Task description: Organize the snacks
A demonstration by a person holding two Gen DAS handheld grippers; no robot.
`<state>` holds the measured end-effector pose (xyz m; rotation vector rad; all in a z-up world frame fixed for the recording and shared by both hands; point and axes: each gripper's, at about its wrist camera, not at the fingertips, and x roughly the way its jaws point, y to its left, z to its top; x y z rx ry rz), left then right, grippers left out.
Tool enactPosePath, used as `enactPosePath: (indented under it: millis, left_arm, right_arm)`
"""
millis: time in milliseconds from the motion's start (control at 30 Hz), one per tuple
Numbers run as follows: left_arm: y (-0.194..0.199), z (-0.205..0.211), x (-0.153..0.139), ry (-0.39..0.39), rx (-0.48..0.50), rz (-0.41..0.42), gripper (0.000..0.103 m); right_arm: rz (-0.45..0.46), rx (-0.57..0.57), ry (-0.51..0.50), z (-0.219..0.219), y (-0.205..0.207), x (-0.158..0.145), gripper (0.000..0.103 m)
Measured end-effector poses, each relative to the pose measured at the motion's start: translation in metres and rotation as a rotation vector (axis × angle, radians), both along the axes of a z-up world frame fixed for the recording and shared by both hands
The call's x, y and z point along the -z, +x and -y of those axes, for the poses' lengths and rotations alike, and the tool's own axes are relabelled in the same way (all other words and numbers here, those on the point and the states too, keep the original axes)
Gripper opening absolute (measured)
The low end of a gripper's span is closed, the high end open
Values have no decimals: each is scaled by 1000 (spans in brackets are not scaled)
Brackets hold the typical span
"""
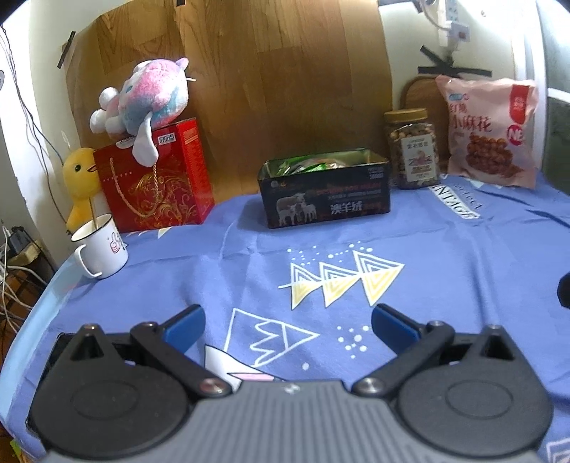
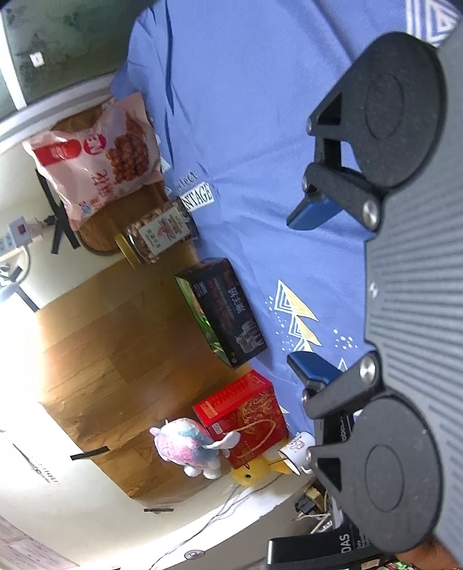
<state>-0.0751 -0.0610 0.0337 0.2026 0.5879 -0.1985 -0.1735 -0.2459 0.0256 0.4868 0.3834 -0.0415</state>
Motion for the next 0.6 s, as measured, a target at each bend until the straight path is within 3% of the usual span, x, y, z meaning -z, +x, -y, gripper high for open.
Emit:
enactPosePath:
  millis: [333, 600]
  left_arm:
    - [-2, -10, 3, -48, -4, -6, 103]
    - [9, -3, 9, 26, -51, -25, 103]
  right_arm:
    - [-8, 25, -22, -5, -4, -2, 77]
    - [10, -23, 12, 3, 26, 0, 77]
